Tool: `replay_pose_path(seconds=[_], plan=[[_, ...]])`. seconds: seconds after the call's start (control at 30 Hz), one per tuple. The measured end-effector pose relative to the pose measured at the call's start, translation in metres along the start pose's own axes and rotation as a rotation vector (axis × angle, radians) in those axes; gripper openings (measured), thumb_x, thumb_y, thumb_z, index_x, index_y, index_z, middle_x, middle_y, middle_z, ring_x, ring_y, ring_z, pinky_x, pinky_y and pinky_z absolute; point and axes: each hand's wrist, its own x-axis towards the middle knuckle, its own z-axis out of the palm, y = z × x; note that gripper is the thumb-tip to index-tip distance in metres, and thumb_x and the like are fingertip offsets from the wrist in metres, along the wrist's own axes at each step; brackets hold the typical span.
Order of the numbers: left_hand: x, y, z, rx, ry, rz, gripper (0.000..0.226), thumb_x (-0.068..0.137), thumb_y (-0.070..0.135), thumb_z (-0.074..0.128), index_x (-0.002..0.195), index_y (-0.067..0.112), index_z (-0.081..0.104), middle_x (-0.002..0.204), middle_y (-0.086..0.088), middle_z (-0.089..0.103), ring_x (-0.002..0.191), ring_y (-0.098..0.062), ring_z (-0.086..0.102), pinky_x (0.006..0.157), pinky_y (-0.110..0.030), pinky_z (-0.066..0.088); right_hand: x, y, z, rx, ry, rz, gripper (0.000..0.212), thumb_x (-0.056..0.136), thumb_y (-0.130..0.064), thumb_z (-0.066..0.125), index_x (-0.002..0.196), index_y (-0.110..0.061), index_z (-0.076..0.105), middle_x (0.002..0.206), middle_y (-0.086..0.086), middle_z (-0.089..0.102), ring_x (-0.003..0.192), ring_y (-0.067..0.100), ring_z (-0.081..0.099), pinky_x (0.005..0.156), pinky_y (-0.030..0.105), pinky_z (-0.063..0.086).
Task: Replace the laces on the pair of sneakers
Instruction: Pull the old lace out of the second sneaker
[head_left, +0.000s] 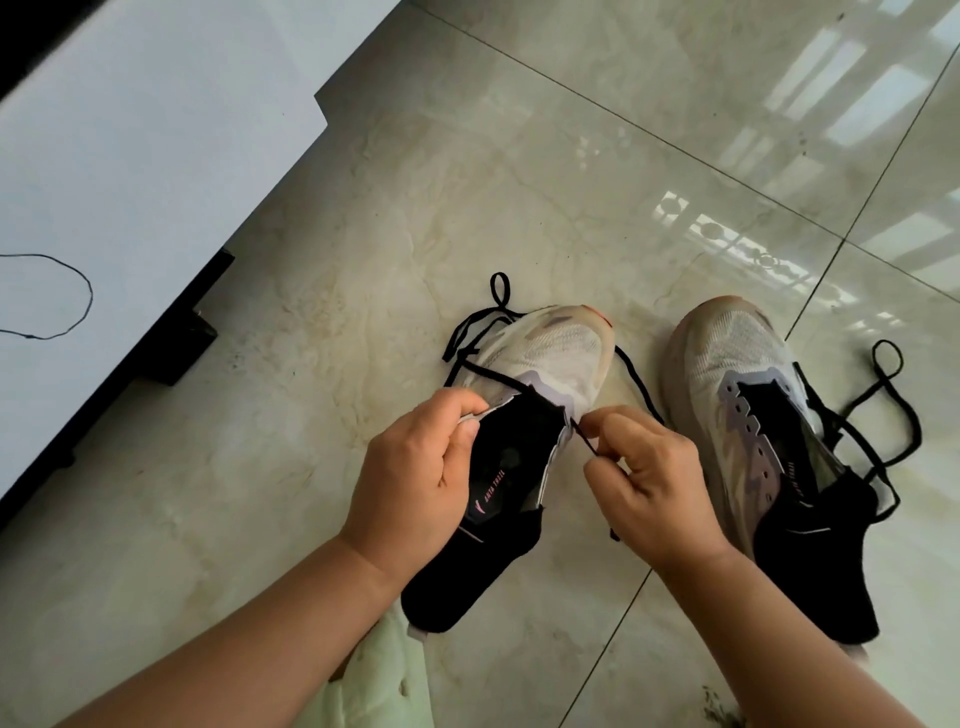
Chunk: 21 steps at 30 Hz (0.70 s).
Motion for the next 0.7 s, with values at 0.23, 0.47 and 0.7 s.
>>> replay_pose_path(seconds=[0.23,0.47,0.7], plan=[[-0.004,-0.008,-0.001,0.045,-0.024,-0.052,0.017,0.091,0.017,0.048,0.095,0.01,0.063,0.064,-0.001,0.059,0.054,-0.017,0.053,0.049,-0.03,0.044,-0.007,0.016,-0.004,-0.22,-0.262,-0.024,0.008,0.067,-0.011,0.048,0.06,-0.006,0.049,0.08,0.004,0.062,0.077,0.023,0.054,0.074,0.037,0.045],[-0.001,-0.011,-0.002,0.048,-0.065,-0.057,0.008,0.09,0.003,0.055,0.094,0.007,0.061,0.056,0.007,0.049,0.048,-0.006,0.043,0.047,-0.018,0.035,0.007,-0.007,0.008,-0.217,-0.048,-0.018,0.013,0.081,-0.015,0.071,0.091,-0.008,0.068,0.086,0.001,0.061,0.082,0.021,0.057,0.074,0.038,0.048],[0.0,-0.009,-0.003,-0.001,-0.003,-0.106,0.009,0.09,0.002,0.055,0.092,0.008,0.061,0.045,0.011,0.036,0.05,-0.012,0.045,0.044,-0.018,0.031,0.001,-0.009,0.008,-0.085,-0.054,-0.092,0.026,0.07,-0.002,0.056,0.059,-0.014,0.036,0.092,0.002,0.062,0.074,0.017,0.058,0.06,0.017,0.042]])
